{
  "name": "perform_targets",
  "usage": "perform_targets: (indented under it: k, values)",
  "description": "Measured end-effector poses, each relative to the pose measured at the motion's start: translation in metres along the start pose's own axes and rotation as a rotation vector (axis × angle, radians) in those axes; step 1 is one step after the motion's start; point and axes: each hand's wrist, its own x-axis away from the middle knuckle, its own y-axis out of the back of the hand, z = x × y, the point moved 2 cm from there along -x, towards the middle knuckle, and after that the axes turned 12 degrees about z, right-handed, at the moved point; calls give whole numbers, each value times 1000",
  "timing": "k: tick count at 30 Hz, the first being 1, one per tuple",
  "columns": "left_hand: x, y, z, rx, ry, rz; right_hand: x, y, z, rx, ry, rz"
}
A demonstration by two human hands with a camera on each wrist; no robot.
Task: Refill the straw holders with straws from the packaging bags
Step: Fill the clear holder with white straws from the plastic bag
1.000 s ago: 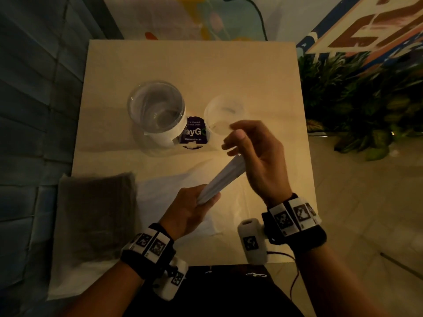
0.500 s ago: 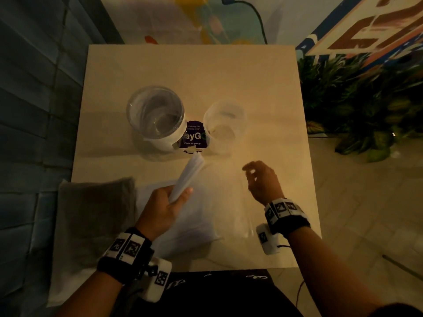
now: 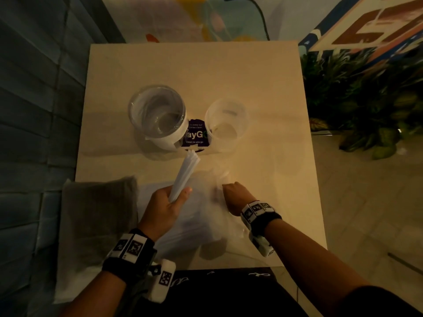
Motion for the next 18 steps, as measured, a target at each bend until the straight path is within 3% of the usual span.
perform_targets:
  k: [3,8,18]
  values:
    - [1,-1,0,30,16,16,4,-4,-8,-153,-29,85]
    - [-1,0,1,22,9,-21,37,-5,-36,-238,12,44]
    - [-8,-5,6,100,28,-8,120,-58,-109,-409,-250,-39]
